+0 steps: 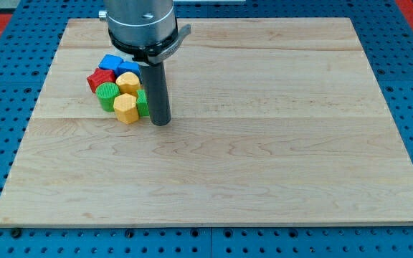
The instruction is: Move the red star diagonal to the right of the blue cube
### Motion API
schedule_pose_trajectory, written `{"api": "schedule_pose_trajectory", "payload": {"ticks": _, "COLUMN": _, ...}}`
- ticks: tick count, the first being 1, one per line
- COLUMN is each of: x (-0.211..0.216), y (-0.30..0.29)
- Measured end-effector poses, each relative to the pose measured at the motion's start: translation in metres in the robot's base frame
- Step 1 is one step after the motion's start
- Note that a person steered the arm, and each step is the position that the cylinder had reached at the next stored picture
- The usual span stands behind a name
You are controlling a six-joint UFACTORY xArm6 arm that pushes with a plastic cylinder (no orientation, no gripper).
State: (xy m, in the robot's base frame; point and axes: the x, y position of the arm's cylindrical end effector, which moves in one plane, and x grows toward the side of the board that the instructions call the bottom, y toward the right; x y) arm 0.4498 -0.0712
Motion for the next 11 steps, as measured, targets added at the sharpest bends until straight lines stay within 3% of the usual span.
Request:
{"api": "schedule_pose_trajectory", "payload": {"ticks": 1, "x": -0.028, "y": 0.073}}
{"api": "schedule_pose_trajectory", "payload": {"ticks": 2, "x": -0.093, "y": 0.065}}
{"api": "schedule_pose_trajectory", "payload": {"ticks": 3, "x": -0.102, "y": -0.023}}
{"api": "schedule_pose_trajectory", "payload": {"ticks": 4, "x": -0.105, "y": -0.047}}
{"api": "schedule_pose_trajectory", "payload": {"ticks": 5, "x": -0.143, "y": -0.025}}
{"api": "schedule_pose_trajectory", "payload": {"ticks": 6, "x": -0.107, "y": -0.065}}
{"api": "schedule_pose_trajectory", "payload": {"ticks": 7, "x": -0.085, "y": -0.066}}
{"api": "schedule_pose_trajectory", "payload": {"ticks": 8, "x": -0.118, "y": -0.015}}
{"api": "schedule_pose_trajectory", "payload": {"ticks": 9, "x": -0.180, "y": 0.003}}
{"api": "schedule_pose_trajectory", "payload": {"ticks": 10, "x": -0.198, "y": -0.023}}
{"api": "schedule_pose_trajectory", "payload": {"ticks": 11, "x": -0.153, "y": -0.064}}
